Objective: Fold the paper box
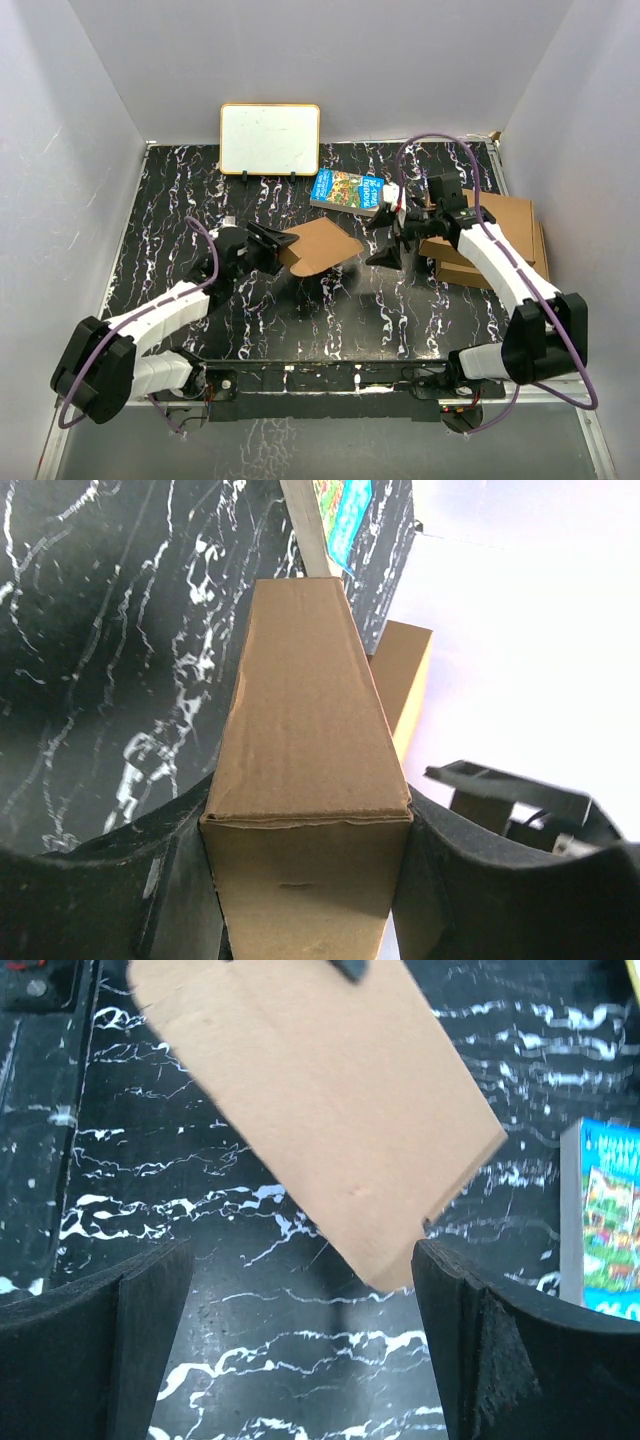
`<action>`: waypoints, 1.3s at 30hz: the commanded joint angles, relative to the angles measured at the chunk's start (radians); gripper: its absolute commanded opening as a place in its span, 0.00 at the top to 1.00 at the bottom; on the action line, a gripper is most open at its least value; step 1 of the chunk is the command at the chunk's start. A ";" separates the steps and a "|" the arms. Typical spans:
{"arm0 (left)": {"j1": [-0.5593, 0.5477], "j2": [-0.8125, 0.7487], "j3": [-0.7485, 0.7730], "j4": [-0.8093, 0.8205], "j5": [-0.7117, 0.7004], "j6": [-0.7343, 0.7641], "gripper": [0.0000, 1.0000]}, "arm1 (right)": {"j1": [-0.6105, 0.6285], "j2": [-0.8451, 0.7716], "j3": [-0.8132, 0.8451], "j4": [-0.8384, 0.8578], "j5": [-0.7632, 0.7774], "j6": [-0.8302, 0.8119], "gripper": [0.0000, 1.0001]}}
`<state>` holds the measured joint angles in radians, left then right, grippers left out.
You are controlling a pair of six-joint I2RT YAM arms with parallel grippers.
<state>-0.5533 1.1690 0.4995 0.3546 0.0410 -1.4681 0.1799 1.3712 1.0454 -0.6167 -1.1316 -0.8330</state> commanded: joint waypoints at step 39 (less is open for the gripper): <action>0.067 0.135 0.160 -0.129 0.262 -0.314 0.69 | 0.534 -0.034 -0.270 0.732 0.744 -0.107 0.42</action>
<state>-0.4927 1.3170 0.6476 0.1974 0.2779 -1.7733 0.7078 1.3361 0.7868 0.0093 -0.4088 -0.9508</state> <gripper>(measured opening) 0.508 0.625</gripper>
